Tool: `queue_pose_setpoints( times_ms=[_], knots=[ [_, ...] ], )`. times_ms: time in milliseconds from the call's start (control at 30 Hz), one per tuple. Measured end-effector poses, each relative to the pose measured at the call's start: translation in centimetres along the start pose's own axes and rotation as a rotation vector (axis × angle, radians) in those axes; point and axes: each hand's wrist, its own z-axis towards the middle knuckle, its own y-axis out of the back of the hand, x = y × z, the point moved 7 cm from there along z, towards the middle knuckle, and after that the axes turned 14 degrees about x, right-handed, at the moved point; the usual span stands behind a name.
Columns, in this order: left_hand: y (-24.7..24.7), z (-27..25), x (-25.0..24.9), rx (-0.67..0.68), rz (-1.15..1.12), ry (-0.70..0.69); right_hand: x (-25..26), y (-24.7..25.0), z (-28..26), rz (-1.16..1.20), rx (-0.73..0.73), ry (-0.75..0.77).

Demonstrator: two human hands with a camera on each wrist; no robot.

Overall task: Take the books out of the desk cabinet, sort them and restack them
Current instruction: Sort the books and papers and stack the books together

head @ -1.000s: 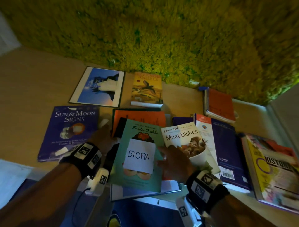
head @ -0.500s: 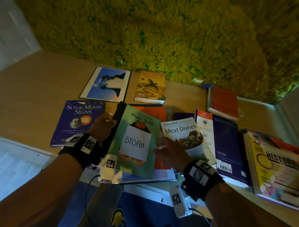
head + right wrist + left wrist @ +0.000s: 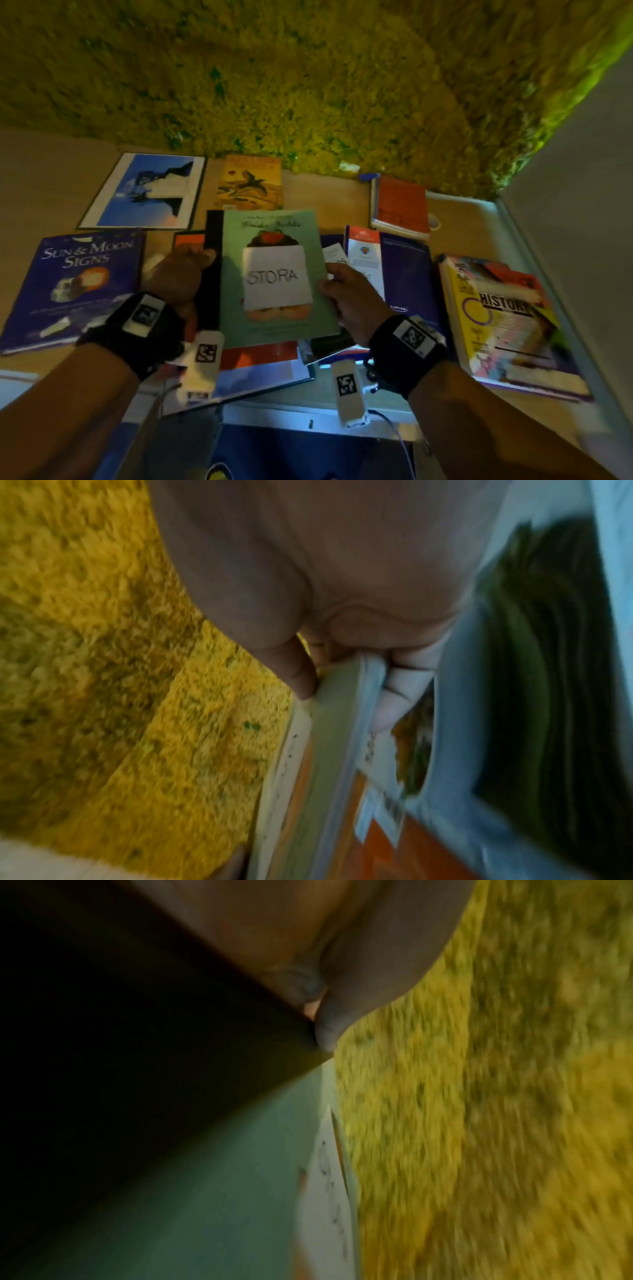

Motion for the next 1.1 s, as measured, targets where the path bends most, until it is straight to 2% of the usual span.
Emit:
queue_pose_setpoints(
  times_ms=[67,133,267,333,400,433,533,600,700,800,900,1033,1100],
  knots=[
    [-4.7,0.3,0.2,0.119,0.072,0.005,0.5,3.4,-1.2,-0.040,-0.122,0.012],
    [-7.3,1.0,0.9,0.153,0.200,0.030,0.6,6.6,-2.1,-0.223,-0.206,-0.001],
    [-8.4,1.5,2.2,0.113,0.306,0.031,-0.5,8.7,-2.5,-0.640,-0.164,-0.012],
    [-8.3,1.4,2.6,0.078,0.261,0.078,-1.7,8.4,-1.6,-0.811,-0.120,-0.016],
    [-8.8,1.2,3.5,0.089,0.151,0.180,-2.1,8.7,-0.6,-0.869,-0.147,-0.038],
    [-9.1,1.1,3.9,0.104,0.130,0.205,-2.1,8.9,-0.3,-0.858,-0.160,-0.052],
    [-9.7,1.1,3.6,0.113,0.158,0.157,-1.8,9.9,0.4,-0.697,-0.170,-0.051],
    [-9.4,1.1,4.2,0.109,0.127,0.204,-2.0,10.3,0.4,-0.563,-0.131,-0.077],
    [-8.7,1.3,4.5,0.148,0.160,0.199,-1.0,11.1,-0.4,-0.549,-0.152,-0.133],
    [-7.6,1.4,4.8,0.128,0.055,0.147,2.7,13.0,-2.5,-0.407,-0.320,0.001],
    [-7.1,1.3,5.0,0.064,0.009,0.140,6.3,14.7,-5.1,-0.042,-0.411,0.213],
    [-6.9,2.2,5.8,0.016,0.032,0.170,9.0,16.1,-6.6,0.023,-0.524,0.395],
    [-7.1,2.2,5.8,-0.001,-0.036,0.170,8.3,14.8,-6.1,0.129,-0.441,0.387]
  ],
)
